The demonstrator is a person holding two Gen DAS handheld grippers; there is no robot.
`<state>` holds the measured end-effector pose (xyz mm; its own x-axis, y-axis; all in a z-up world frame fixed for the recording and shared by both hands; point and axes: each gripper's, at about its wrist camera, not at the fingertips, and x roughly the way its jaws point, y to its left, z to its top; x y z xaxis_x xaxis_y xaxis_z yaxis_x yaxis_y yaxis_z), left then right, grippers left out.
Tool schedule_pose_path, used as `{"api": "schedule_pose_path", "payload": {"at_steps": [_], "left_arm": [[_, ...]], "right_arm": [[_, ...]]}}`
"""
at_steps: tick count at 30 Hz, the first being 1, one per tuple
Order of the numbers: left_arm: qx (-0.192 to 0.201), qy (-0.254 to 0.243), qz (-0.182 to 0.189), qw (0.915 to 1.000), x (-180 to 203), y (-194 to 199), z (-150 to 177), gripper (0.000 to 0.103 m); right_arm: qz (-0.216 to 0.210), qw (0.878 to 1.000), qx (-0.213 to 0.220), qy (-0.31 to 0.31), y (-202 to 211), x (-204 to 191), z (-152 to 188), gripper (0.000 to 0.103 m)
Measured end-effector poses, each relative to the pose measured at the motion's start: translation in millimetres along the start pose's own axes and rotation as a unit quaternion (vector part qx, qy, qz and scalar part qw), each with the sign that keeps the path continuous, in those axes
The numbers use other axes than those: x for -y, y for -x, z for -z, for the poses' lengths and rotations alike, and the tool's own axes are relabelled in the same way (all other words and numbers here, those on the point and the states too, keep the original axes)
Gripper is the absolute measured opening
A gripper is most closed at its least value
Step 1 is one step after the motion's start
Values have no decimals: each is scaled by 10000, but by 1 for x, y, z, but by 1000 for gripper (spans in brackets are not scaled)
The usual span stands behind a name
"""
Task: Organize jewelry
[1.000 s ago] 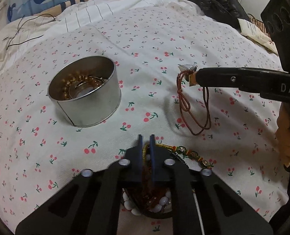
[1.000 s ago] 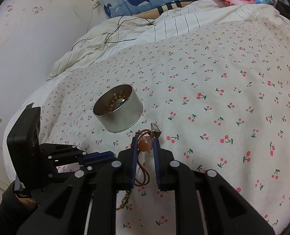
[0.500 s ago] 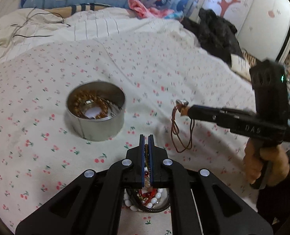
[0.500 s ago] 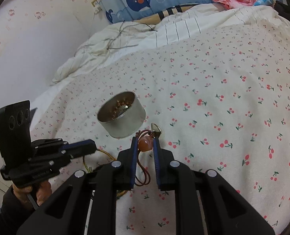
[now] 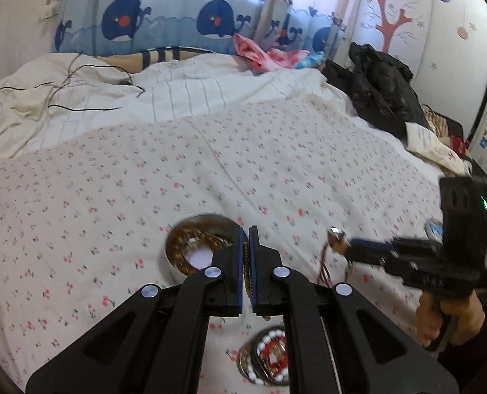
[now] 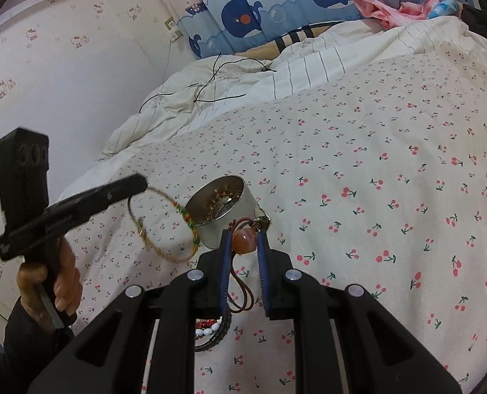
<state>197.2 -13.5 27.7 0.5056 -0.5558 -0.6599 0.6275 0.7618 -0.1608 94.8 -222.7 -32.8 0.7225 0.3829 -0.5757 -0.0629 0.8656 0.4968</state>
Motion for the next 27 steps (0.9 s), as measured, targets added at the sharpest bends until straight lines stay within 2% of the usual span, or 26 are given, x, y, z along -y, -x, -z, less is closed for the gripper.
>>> {"api": "schedule_pose_path", "payload": {"at_steps": [5,10,13,14,16,18,19,20,21,22,25,27], "left_arm": [[182,444,-50,9988,-20,-18,-16,3],[59,694,-190,9974,-38,-47,-17,3],[-502,584,-541,9956,-43,-82,-8,4],[-846,499,-851,9915,-45,-98,-1,5],[-1114,431,-1104,9867,-48,-108,7,22],[-1154,411,-1018,9872,-47,-104,10,29],[-1109,364,-1043,9877,-44,-98,9,37],[-978,249,-1226,9873,-39,-86,7,49],[-861,170,-1418,9860,-36,-78,5,76],[-590,36,-1662,9843,-30,-62,4,91],[-399,-88,-1710,9844,-23,-37,4,92],[-249,42,-1846,9825,-28,-21,9,92]], "right_arm": [[-47,10000,-6,-27,0,0,-1,17],[-78,9999,5,-71,0,3,-1,17],[-144,9998,51,-116,0,4,-2,17],[-179,9997,73,-133,0,4,-3,17],[-204,9997,76,-91,-1,0,-5,17],[-244,9997,77,-46,-2,-4,-6,17],[-274,9996,79,-32,-4,-6,-7,17],[-290,9996,74,-8,-6,-9,-9,17],[-306,9995,76,13,-7,-12,-12,17],[-346,9994,81,10,-9,-14,-14,17],[-422,9991,67,-1,-15,-19,-23,17],[-485,9988,60,-31,-22,-23,-30,17]]}}
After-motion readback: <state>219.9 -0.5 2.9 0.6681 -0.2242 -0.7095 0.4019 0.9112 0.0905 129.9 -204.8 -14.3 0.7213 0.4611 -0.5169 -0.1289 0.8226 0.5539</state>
